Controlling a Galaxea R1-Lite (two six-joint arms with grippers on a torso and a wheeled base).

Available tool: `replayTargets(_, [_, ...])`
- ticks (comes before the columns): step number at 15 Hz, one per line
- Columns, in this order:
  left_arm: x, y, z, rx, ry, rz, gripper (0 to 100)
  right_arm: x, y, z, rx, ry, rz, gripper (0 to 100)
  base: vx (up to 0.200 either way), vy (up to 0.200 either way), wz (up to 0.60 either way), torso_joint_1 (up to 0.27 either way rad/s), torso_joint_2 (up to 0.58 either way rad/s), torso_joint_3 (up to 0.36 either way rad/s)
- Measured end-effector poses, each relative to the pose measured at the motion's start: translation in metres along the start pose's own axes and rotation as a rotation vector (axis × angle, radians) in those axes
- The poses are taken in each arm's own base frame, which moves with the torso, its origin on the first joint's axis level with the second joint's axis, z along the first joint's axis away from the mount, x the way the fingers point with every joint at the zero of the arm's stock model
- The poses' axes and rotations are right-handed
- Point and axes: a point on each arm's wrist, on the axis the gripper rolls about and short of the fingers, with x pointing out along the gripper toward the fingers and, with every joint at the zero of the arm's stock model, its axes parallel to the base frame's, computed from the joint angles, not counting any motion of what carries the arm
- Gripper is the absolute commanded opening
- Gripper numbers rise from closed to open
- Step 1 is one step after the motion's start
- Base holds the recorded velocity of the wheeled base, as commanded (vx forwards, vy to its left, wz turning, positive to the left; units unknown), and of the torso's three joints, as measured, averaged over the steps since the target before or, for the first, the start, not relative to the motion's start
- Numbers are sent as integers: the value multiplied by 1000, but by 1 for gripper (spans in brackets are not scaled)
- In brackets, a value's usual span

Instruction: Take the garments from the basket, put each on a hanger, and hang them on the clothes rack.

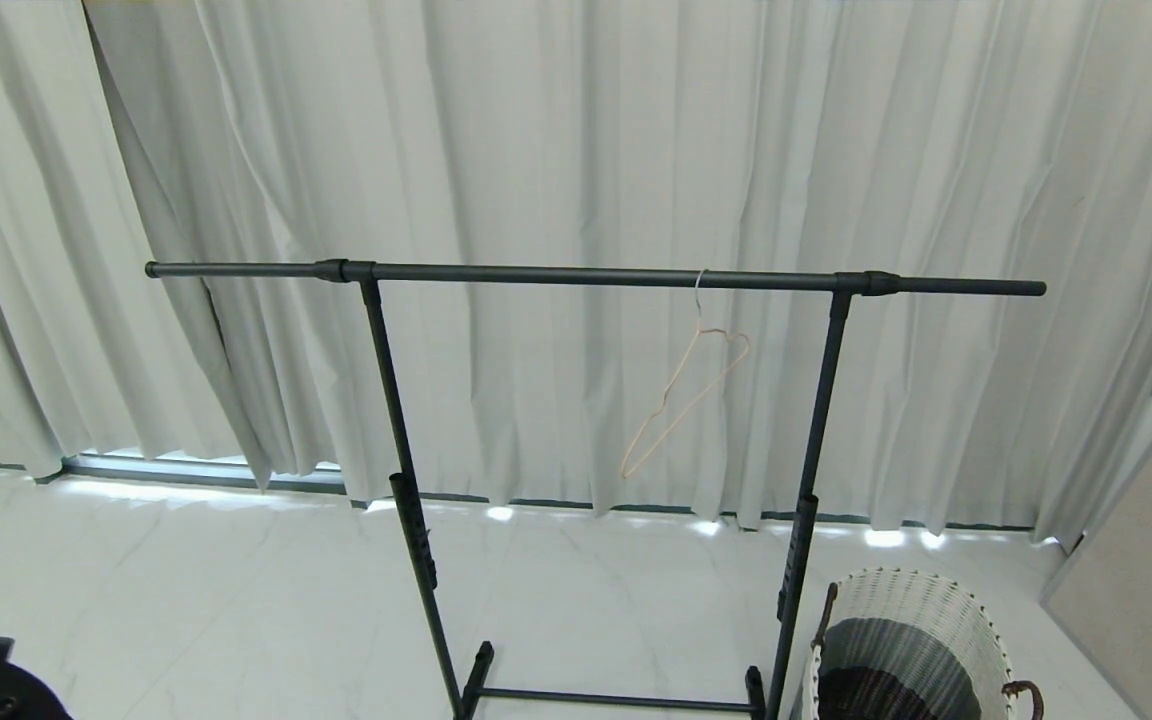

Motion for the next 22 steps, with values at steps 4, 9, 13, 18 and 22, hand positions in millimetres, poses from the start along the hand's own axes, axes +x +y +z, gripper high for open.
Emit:
replayTargets(4, [0,0,0,-2,4,16,0,0,0,-1,-2,1,3,100,0,0,0,0,0,0])
replayTargets(9, [0,2,-6,-4,71,157,0,0,-6,-4,2,13,-34,100,0,0,0,0,0,0])
replayTargets(13, [-7,4,-14,-16,111,321,0,1,-26,-10,26,35,-159,100,0,0,0,0,0,0])
replayTargets(18, [-27,29,6,-106,-1,562,0,8,-56,-15,106,67,-331,100,0,0,0,0,0,0])
replayTargets(22, [-40,40,21,-132,-65,630,0,24,-70,-4,218,35,-408,100,0,0,0,0,0,0])
